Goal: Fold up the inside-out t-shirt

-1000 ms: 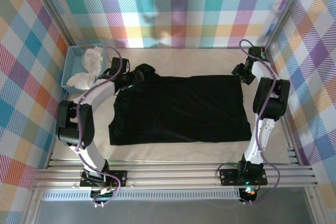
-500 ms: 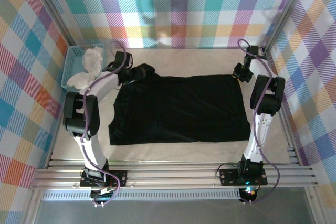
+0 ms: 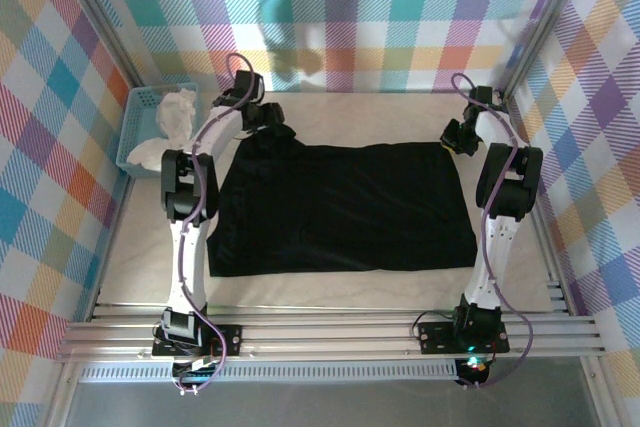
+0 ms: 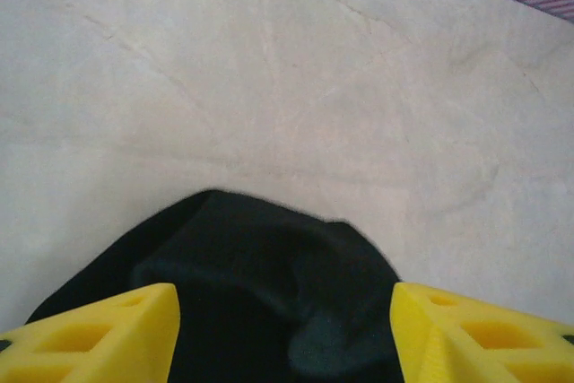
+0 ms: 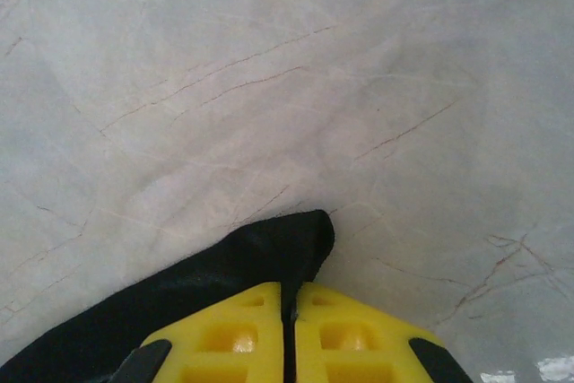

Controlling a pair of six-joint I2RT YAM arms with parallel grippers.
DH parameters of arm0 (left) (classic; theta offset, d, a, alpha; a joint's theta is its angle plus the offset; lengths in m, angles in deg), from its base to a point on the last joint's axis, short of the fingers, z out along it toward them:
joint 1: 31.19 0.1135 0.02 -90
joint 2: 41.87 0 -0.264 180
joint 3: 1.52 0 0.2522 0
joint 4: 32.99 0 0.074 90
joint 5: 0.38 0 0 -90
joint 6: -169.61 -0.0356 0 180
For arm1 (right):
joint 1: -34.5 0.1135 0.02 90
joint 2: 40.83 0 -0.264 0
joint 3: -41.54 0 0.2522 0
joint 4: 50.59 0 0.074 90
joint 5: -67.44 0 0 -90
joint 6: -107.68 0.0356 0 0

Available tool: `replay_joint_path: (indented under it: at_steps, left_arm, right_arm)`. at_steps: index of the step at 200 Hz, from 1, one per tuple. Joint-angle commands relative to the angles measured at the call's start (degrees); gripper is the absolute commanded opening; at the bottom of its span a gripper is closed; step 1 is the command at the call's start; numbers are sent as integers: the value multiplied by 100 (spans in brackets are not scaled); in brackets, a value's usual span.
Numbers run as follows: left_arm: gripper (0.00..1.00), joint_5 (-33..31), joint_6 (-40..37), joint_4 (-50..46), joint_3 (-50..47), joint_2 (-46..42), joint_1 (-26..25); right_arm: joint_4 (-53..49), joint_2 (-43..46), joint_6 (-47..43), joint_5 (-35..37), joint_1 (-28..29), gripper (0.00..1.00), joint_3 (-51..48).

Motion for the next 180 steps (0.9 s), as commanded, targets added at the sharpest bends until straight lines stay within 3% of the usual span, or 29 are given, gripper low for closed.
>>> replay_joint_path:
  at_steps: [1,56,105,126,159,180]
  left_arm:
    - [58,426,-132,-699,730,429,24]
    - [30,453,-91,-836,1434,955,7]
    - [6,332,-277,-866,1671,845,44]
    - [0,359,-350,-855,1699,638,76]
    - [0,402,-408,-1004,1567,177,76]
    - [0,307,-412,-828,955,-367,83]
  right_arm:
    - [43,-26,-150,-160,2,7,111]
    - [90,-35,-160,-274,6,7,76]
    - [120,38,-247,-274,7,7,69]
    - [197,163,-319,-268,1,7,54]
    - [523,469,-471,-285,7,7,-196]
    - [689,636,-586,-331,7,7,-339]
